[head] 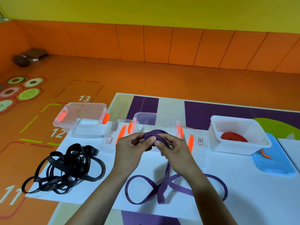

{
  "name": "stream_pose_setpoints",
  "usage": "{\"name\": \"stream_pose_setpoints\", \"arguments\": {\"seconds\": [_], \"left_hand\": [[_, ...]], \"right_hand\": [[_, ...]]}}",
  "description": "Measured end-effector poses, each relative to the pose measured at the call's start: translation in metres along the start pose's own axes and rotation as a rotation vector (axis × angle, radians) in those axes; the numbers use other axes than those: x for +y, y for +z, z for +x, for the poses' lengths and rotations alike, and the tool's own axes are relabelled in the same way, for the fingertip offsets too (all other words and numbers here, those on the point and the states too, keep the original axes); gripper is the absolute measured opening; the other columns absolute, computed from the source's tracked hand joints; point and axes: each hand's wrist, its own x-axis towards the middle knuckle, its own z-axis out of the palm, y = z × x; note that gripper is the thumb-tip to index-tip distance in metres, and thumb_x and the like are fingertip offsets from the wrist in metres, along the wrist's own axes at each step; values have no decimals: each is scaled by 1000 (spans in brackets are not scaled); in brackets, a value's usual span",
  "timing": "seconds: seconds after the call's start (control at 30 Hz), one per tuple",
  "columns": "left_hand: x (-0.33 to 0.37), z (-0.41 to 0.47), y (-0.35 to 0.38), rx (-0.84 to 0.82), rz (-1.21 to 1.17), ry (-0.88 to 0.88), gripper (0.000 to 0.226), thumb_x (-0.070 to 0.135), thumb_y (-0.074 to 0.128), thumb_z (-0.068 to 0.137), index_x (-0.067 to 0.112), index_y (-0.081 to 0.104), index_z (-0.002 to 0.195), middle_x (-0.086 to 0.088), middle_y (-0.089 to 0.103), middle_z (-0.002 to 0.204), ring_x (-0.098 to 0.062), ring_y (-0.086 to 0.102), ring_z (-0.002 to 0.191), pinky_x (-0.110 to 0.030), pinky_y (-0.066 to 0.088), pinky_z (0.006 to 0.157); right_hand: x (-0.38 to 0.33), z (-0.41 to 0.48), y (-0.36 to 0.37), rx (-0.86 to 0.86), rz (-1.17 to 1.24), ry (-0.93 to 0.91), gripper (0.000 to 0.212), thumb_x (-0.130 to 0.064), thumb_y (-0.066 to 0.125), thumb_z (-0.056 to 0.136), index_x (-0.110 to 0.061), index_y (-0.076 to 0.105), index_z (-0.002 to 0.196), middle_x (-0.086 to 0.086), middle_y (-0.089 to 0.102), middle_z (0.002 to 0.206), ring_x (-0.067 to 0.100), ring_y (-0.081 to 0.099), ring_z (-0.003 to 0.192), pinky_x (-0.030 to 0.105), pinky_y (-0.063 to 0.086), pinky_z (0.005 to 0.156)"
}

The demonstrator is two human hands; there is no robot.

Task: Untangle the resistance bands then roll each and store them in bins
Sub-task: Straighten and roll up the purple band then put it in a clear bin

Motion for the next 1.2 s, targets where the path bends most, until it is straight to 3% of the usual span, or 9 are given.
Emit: {"name": "stream_pose_setpoints", "arguments": {"seconds": [0.13, 0.27, 0.4, 0.5, 0.6, 0.77, 0.93, 1.07, 1.2], "left_hand": [[15, 12, -22, -303, 210, -166, 15, 18, 78, 89, 6, 77, 97, -14, 77, 86, -30, 77, 86, -33, 63, 80], [32, 25, -35, -533, 463, -201, 17, 23, 82, 86, 8, 79, 94, -15, 76, 84, -23, 77, 81, -33, 63, 79], [30, 20, -35, -470, 314, -86, 13, 15, 78, 88, 10, 80, 99, -16, 77, 84, -27, 77, 81, -34, 63, 80], [26, 15, -27, -346, 92, -34, 16, 8, 74, 89, 9, 79, 105, -22, 76, 90, -30, 76, 81, -31, 62, 78], [24, 12, -15, -242, -60, -38, 18, 4, 71, 90, 5, 78, 106, -24, 76, 94, -26, 74, 79, -28, 60, 77], [22, 8, 2, -96, -198, -37, 14, 2, 70, 90, 7, 79, 100, -18, 78, 88, -26, 74, 75, -27, 61, 75], [21, 9, -7, -264, 55, -37, 14, 16, 66, 98, 17, 78, 104, -8, 77, 94, -26, 76, 85, -32, 62, 74], [32, 18, -22, -373, 386, -19, 22, 36, 58, 101, 25, 75, 110, 9, 75, 98, -14, 73, 87, -34, 64, 76], [44, 22, -30, -418, 476, 137, 25, 24, 67, 98, 24, 70, 123, 6, 72, 102, -18, 73, 84, -37, 63, 76]], "right_hand": [[-6, 1, -14, -107, -179, -10, 17, -23, 67, 98, -32, 74, 110, -10, 73, 99, 6, 66, 92, 15, 49, 81], [-9, -1, -16, -171, -287, -16, 17, -26, 72, 95, -35, 75, 109, -6, 73, 100, 9, 64, 90, 20, 48, 81], [-18, -4, -18, -108, -114, -36, 26, -20, 75, 92, -33, 77, 114, -7, 76, 101, 8, 69, 93, 21, 54, 83], [-21, -2, -14, -22, 60, -68, 28, -12, 76, 90, -26, 78, 114, -5, 74, 100, 4, 66, 78, 19, 52, 73], [-16, -2, -9, 51, 137, -68, 23, -12, 73, 92, -28, 78, 108, -4, 74, 95, 7, 63, 70, 22, 53, 72], [-16, 0, 9, 187, 160, -102, 23, -14, 68, 97, -35, 75, 104, -3, 74, 100, 9, 69, 82, 21, 54, 79], [-18, 2, -4, 83, -46, -98, 19, -21, 63, 100, -32, 72, 112, -10, 69, 108, 6, 64, 101, 12, 46, 85], [-24, 4, -16, -15, -210, -89, 18, -25, 62, 101, -29, 71, 115, -16, 64, 102, -1, 59, 95, 8, 41, 79], [-25, 4, -21, -57, -304, -82, 16, -28, 63, 100, -34, 70, 114, -17, 60, 101, 2, 58, 95, 9, 42, 79]]}}
